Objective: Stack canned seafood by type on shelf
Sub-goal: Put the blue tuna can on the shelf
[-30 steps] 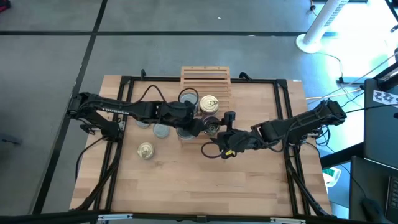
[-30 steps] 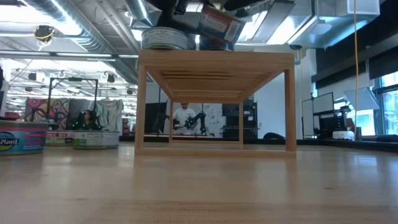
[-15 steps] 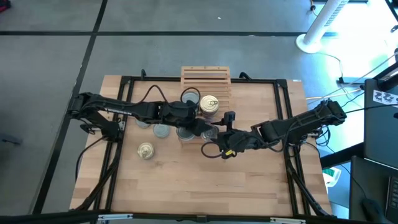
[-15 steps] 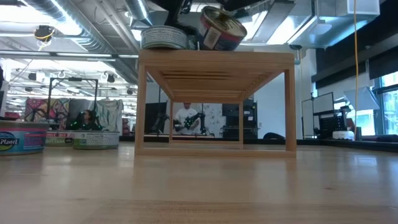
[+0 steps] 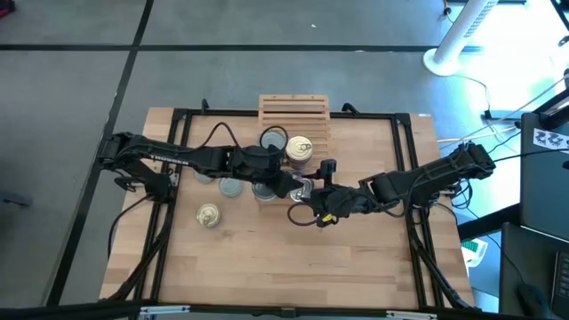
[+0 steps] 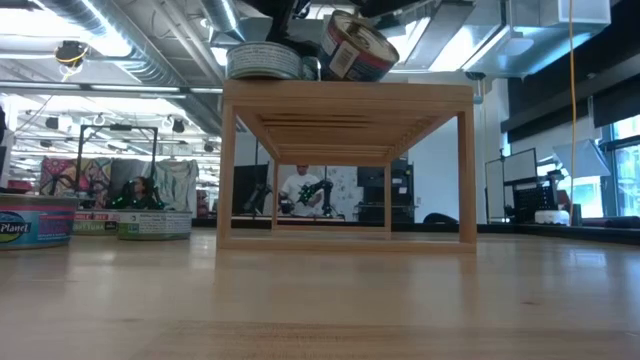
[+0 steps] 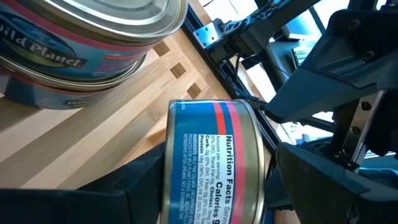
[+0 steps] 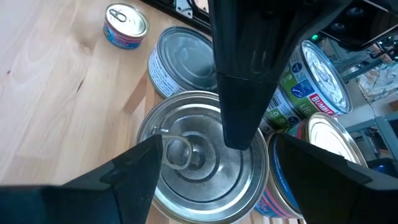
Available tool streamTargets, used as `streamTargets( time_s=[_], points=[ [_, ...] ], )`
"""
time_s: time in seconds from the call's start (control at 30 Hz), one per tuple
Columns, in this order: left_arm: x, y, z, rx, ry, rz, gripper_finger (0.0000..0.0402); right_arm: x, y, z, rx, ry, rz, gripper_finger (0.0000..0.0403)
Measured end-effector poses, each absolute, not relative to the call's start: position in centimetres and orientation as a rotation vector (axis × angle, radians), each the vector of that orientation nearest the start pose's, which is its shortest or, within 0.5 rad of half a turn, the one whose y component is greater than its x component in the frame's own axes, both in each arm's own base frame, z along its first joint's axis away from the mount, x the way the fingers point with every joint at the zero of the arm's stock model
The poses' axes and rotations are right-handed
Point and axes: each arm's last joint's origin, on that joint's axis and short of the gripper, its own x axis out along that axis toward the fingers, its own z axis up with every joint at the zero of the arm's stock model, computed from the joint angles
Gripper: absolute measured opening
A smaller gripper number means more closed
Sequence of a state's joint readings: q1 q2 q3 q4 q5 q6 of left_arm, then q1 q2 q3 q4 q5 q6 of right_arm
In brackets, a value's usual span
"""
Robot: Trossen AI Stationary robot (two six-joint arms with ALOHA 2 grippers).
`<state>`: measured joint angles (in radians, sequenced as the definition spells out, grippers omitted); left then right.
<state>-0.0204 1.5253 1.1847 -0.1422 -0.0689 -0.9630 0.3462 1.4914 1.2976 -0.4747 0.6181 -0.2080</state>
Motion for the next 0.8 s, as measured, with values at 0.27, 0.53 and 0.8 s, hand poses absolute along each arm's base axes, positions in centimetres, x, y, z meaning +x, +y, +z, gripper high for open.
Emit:
streamTargets(
  time_s=[0.27,0.53,0.8],
  points=[
    [34.4,-0.5,29.8,-0.923,0.417,0.275,0.028,30.9,9.4,32.2,-0.493,0.619,-0.207,0.0312],
    [34.3,-0.5,29.9,-0.924,0.416,0.283,0.028,31.5,9.6,31.3,-0.507,0.639,-0.217,0.0312],
    [34.2,-0.4,30.1,-0.925,0.403,0.277,0.028,32.2,9.5,30.3,-0.548,0.672,-0.284,0.0312]
  ],
)
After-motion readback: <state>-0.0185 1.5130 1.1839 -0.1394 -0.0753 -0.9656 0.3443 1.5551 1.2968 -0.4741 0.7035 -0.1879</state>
